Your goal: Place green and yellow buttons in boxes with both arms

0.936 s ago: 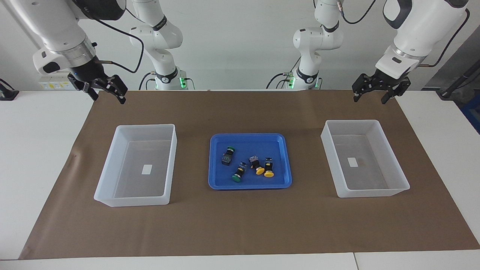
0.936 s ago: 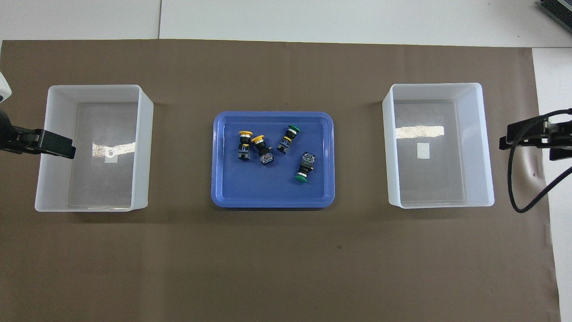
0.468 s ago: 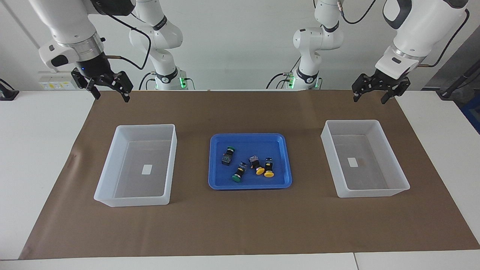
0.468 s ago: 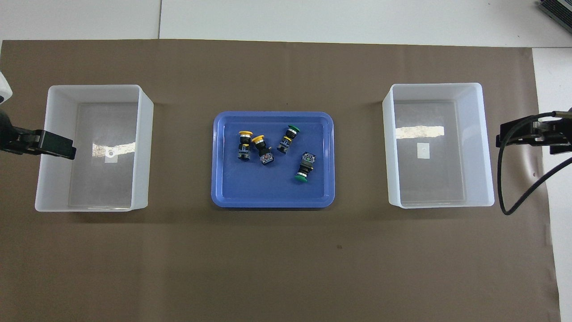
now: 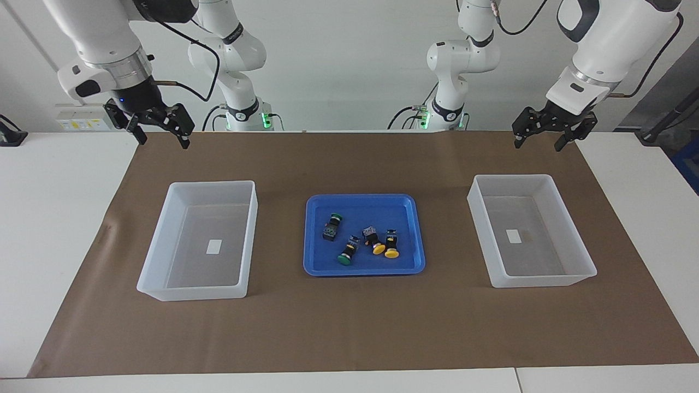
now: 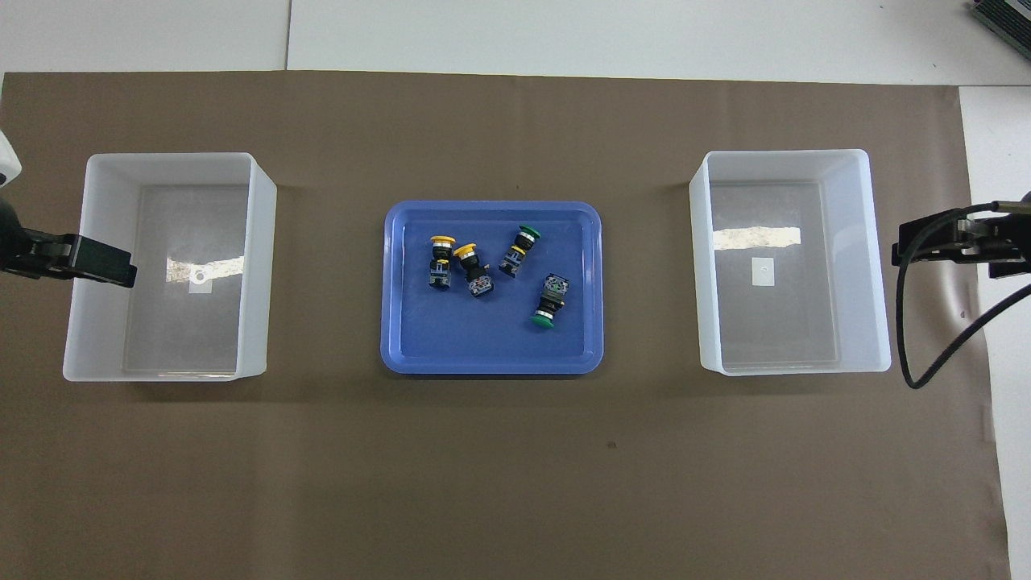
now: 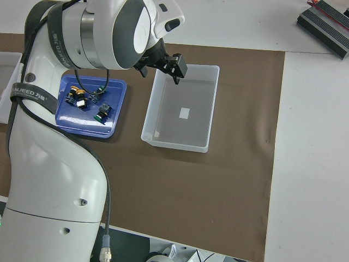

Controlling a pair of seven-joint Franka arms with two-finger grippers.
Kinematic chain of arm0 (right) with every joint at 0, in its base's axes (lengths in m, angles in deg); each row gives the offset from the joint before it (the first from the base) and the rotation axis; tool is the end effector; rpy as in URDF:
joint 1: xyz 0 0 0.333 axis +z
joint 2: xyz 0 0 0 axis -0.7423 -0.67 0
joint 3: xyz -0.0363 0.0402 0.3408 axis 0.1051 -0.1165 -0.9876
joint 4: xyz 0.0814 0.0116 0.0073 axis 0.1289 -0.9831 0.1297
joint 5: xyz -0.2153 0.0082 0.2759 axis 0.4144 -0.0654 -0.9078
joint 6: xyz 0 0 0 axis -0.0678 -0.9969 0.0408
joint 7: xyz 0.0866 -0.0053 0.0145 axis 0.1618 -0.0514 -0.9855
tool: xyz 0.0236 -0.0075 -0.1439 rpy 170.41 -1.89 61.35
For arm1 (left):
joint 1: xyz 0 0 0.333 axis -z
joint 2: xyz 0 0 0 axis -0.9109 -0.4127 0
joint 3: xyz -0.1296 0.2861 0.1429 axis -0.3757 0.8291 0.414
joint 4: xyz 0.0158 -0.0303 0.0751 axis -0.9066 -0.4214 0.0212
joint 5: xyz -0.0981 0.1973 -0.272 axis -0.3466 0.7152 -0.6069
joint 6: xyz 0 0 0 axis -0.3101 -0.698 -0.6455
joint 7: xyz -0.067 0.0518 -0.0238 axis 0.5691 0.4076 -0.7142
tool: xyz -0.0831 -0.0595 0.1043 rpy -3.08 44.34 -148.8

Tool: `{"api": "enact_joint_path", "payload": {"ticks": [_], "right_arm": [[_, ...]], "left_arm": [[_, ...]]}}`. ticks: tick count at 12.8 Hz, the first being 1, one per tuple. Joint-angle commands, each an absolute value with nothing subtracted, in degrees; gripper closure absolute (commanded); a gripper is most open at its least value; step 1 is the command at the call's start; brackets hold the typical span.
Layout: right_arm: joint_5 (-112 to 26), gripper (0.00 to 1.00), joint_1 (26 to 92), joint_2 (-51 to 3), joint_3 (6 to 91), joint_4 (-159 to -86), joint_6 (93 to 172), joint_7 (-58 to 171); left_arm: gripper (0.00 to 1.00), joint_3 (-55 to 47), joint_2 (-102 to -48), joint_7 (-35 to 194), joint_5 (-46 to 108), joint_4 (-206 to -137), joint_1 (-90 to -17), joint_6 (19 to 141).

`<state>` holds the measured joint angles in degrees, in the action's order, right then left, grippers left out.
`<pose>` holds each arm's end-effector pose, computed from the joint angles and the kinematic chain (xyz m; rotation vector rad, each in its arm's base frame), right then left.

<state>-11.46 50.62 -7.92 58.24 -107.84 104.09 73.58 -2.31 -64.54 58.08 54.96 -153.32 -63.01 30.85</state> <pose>0.5031 -0.0011 0.6284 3.1180 -0.2328 0.0228 0.5004 -0.0337 0.6109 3.1151 -0.2615 -0.0398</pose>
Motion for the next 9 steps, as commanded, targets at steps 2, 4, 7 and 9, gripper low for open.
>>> {"api": "enact_joint_path", "payload": {"ticks": [2, 4, 7, 9], "right_arm": [[-10.14, 0.0, 50.48, -7.27, 57.84, -108.53, 104.15, 72.88], [-10.04, 0.0, 50.48, -7.27, 57.84, -108.53, 104.24, 73.23], [-10.04, 0.0, 50.48, -7.18, 57.84, -108.79, 104.77, 73.76], [-10.31, 0.0, 50.57, -7.09, 57.76, -109.22, 105.03, 74.55]], "left_arm": [[0.0, -2.65, -61.76, 58.46, 56.1, -159.83, -60.88, 39.99], [0.0, -2.74, -62.46, 60.47, 56.1, -161.32, -58.08, 42.47], [0.0, -2.74, -62.99, 68.02, 56.1, -167.02, -52.11, 50.98], [0.0, -2.83, -66.14, 73.9, 56.1, -167.4, -47.54, 54.25]]}}
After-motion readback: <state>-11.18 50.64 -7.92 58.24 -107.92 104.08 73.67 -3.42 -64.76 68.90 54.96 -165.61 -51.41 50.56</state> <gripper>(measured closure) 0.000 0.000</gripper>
